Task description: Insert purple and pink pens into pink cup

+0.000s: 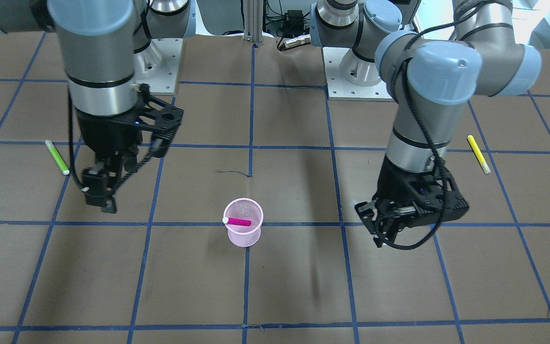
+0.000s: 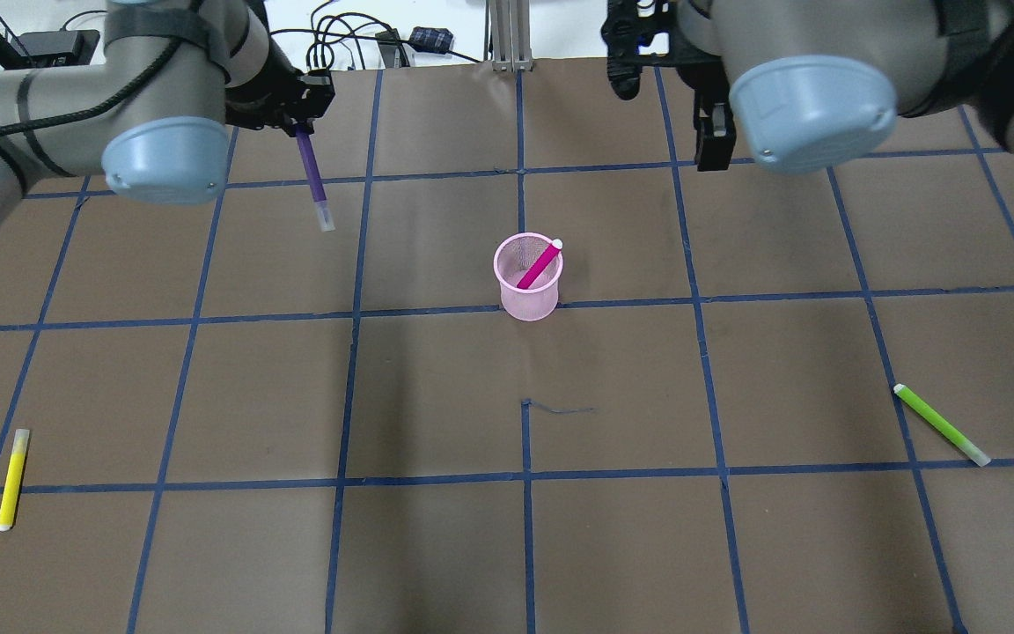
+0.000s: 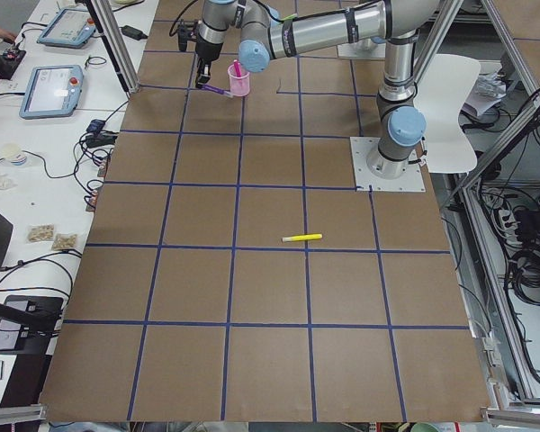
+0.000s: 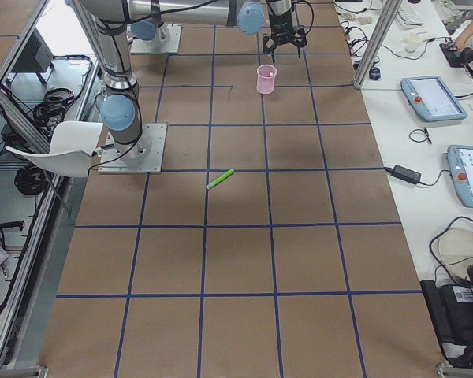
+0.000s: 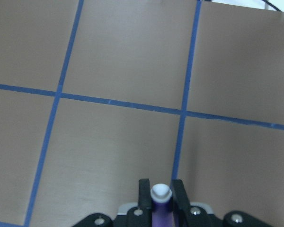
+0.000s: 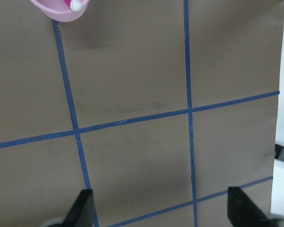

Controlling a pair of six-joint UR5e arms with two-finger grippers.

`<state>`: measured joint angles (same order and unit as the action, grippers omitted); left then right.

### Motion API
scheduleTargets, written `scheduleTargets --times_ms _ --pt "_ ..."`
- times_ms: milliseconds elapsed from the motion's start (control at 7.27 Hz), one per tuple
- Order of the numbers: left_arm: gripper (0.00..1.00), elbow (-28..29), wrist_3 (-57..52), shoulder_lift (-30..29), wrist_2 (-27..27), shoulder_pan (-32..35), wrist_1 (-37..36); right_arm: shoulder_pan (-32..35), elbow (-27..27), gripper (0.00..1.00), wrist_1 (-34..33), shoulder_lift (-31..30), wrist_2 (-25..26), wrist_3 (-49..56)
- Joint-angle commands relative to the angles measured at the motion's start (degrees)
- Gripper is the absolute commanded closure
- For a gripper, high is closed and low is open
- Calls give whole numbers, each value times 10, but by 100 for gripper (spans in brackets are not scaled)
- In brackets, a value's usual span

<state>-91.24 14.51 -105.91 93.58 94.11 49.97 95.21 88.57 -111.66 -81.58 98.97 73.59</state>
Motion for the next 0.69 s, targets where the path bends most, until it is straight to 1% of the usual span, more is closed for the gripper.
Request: scheduleTargets --times_ms 0,138,275,413,550 --pt "100 -3 131 -3 27 88 -51 -38 44 0 28 -63 -22 -191" --pt "100 -8 183 -5 28 105 -51 -36 44 0 29 -71 -35 -329" --pt "100 -24 228 -14 29 126 -67 -35 39 0 40 -69 -65 -500" --pt "100 -43 264 -28 38 141 -121 -36 28 0 82 -71 -92 -590" --pt "100 -48 280 -40 39 149 -151 -37 4 0 109 -70 -85 -634"
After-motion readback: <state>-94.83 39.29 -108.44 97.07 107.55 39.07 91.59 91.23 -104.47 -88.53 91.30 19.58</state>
